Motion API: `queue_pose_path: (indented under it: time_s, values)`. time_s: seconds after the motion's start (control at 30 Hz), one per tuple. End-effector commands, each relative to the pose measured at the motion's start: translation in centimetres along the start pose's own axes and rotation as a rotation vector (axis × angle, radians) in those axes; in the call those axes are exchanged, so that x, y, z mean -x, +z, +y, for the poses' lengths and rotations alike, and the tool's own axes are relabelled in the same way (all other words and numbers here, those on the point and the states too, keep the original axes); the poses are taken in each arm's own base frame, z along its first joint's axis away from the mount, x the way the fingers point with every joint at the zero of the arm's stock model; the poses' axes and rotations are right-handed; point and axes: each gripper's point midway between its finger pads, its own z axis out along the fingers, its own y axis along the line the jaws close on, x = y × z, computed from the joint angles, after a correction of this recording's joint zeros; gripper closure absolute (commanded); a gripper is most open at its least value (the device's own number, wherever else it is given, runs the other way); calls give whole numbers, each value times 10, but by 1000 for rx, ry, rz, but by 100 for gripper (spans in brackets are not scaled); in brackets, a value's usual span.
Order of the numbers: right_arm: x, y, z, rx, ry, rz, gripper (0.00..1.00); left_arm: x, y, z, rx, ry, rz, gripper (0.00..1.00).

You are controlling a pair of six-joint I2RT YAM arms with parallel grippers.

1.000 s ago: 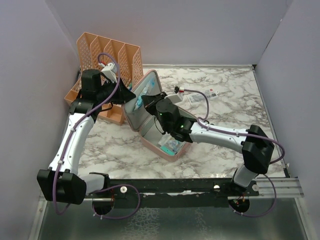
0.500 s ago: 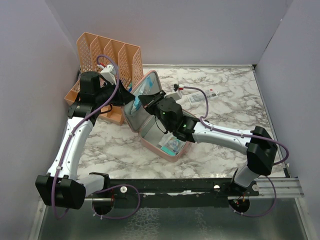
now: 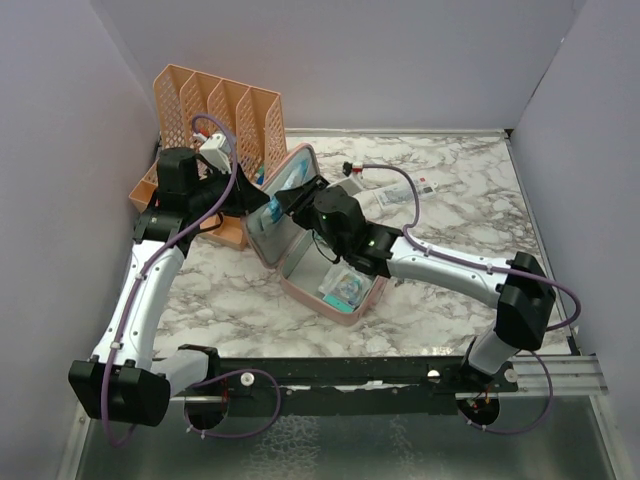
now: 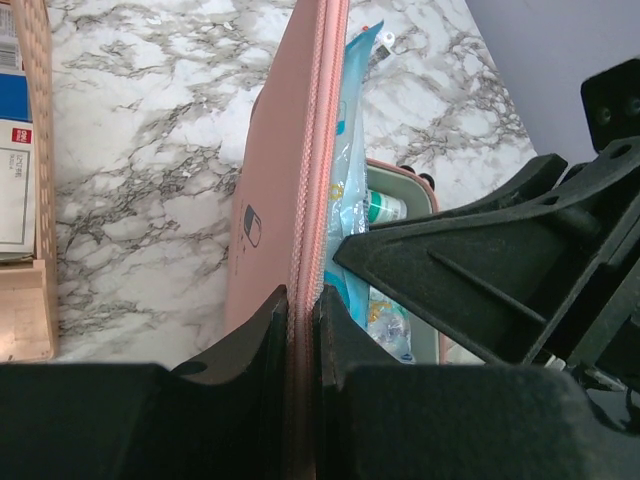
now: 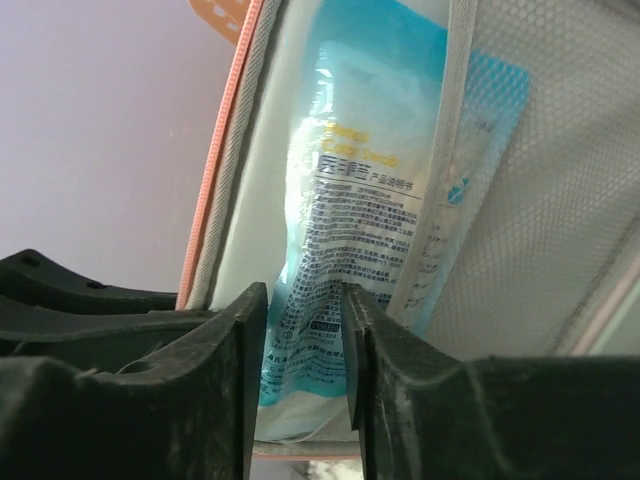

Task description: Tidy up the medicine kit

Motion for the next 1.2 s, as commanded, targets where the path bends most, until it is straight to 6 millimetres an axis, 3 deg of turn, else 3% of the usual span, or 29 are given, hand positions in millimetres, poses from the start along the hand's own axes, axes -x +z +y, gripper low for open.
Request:
queue_pose_path:
  time_s: [0.0,0.2,0.33,0.47,0.6,0.7,0.97,1.17]
  values:
    - [9,-3,3,3,-124,49,62,-4,-7,-7,-16,17,-4,100]
    - [24,-11,13,36,-230,43,51,0,-11,-12,-25,33,-20,100]
    - [31,-16,20,72,-300,49,50,1,-11,-9,-13,38,-22,100]
    - [29,-18,26,131,-434,78,53,5,-8,-7,-6,44,-23,100]
    - [26,-17,29,158,-599,114,67,8,-8,-9,-15,53,-25,100]
    - [18,-13,29,170,-715,172,73,9,-9,-11,-23,66,-27,100]
    - [-24,2,1,163,-838,352,92,12,-8,-9,-9,67,-33,100]
    - [-51,-19,-23,216,-857,500,95,14,-8,-7,2,67,-39,100]
